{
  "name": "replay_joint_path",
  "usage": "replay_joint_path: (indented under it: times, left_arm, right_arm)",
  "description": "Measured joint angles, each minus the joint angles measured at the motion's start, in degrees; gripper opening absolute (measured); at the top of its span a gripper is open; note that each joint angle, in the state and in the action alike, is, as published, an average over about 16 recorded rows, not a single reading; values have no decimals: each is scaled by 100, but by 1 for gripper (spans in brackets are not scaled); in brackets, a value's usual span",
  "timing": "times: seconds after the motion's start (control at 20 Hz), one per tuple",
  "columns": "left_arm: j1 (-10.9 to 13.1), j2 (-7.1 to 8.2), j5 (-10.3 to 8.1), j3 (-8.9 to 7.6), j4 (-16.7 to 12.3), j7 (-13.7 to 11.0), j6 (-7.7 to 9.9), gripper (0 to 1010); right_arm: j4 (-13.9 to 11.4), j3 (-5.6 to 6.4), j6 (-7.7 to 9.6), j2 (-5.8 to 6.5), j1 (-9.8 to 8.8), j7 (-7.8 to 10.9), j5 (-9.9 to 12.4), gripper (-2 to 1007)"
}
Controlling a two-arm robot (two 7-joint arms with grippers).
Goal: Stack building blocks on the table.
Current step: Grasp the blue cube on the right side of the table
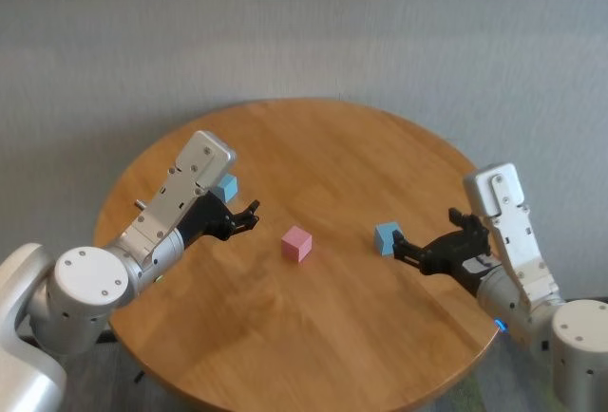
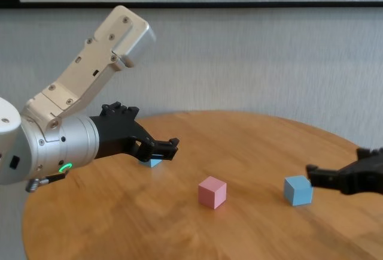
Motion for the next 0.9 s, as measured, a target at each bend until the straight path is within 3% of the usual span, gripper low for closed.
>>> replay_joint_path:
  times: [0.45,0.9]
  left_arm:
    - [-3,-3,-3,2,5,0,-4,1002]
    - [-5,-5,-3,2,9,0,-6,1002]
  right_arm:
    - [311,-85,188,-373,131,-38,-110,1001]
    - [698,-97,208,-741,294,-183,-262,1001]
